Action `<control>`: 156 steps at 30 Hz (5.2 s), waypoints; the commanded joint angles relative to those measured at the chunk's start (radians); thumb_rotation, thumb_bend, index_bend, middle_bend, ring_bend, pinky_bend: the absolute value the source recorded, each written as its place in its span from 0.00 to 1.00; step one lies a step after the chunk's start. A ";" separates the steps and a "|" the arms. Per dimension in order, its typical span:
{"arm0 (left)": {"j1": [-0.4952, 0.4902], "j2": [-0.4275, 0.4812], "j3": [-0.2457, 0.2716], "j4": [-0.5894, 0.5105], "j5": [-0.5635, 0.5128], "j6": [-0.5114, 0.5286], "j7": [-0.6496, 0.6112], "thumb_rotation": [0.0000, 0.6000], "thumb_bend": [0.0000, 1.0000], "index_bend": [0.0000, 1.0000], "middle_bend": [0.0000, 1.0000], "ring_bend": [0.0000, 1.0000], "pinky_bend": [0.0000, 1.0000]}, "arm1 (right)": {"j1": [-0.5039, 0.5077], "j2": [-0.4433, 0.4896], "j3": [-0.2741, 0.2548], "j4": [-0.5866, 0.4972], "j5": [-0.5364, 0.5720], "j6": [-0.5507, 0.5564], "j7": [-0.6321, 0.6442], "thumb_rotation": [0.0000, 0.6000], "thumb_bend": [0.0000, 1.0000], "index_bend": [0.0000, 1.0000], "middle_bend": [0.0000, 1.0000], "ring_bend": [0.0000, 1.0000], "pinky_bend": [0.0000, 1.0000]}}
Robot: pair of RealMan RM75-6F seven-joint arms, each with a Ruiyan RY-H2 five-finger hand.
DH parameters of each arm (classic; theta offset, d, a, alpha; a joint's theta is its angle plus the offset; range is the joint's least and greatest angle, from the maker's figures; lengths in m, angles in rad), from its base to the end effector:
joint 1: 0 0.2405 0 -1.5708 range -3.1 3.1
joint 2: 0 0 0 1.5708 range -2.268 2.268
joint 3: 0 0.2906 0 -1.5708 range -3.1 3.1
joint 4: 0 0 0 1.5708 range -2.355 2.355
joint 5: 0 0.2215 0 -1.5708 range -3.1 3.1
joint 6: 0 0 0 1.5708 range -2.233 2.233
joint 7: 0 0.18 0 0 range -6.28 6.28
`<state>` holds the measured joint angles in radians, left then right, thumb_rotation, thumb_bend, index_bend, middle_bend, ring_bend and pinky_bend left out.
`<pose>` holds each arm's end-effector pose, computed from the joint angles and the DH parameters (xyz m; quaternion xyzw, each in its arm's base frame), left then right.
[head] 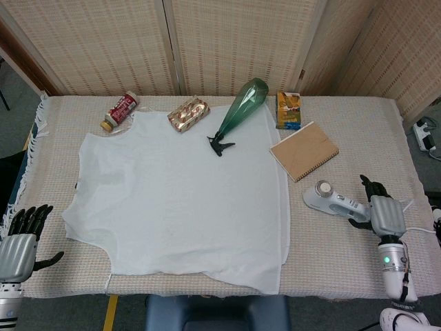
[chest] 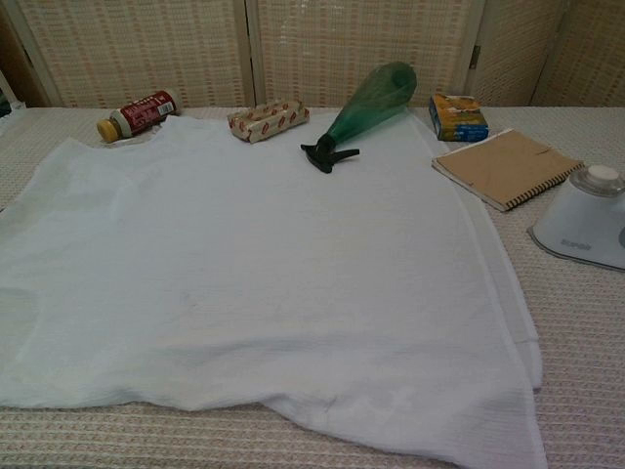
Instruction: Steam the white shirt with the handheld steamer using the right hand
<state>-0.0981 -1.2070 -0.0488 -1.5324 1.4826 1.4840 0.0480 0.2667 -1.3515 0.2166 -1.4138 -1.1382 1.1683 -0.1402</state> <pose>-0.3553 0.2258 0.1403 -0.5980 -0.3775 -0.3777 0.5977 -0.3768 -0.3170 0.0955 0.5516 -0.4644 0.3235 0.6127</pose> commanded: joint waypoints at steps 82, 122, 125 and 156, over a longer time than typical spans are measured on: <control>-0.559 -0.139 -0.015 0.023 -0.252 -0.765 0.119 0.77 0.45 0.15 0.09 0.00 0.00 | 0.474 -0.273 0.024 0.076 -0.185 -0.309 0.222 1.00 0.86 0.72 0.72 0.81 0.93; -0.569 -0.131 0.039 0.002 -0.225 -0.740 0.055 0.77 0.45 0.14 0.09 0.00 0.00 | 0.423 -0.225 -0.032 0.230 -0.247 -0.150 0.240 1.00 0.87 0.73 0.72 0.82 0.93; -0.570 -0.132 0.039 -0.001 -0.222 -0.736 0.055 0.77 0.45 0.14 0.09 0.00 0.00 | 0.437 -0.237 -0.029 0.189 -0.265 -0.141 0.231 1.00 0.87 0.73 0.72 0.82 0.93; -0.574 -0.145 0.052 0.025 -0.217 -0.736 0.030 0.77 0.45 0.14 0.08 0.00 0.00 | 0.464 -0.384 -0.063 0.437 -0.226 -0.202 0.084 1.00 0.87 0.73 0.75 0.84 0.95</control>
<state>-0.6726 -1.3531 0.0033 -1.5072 1.2662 0.7474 0.0782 0.7362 -1.7412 0.1516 -0.9808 -1.3693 0.9649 -0.0530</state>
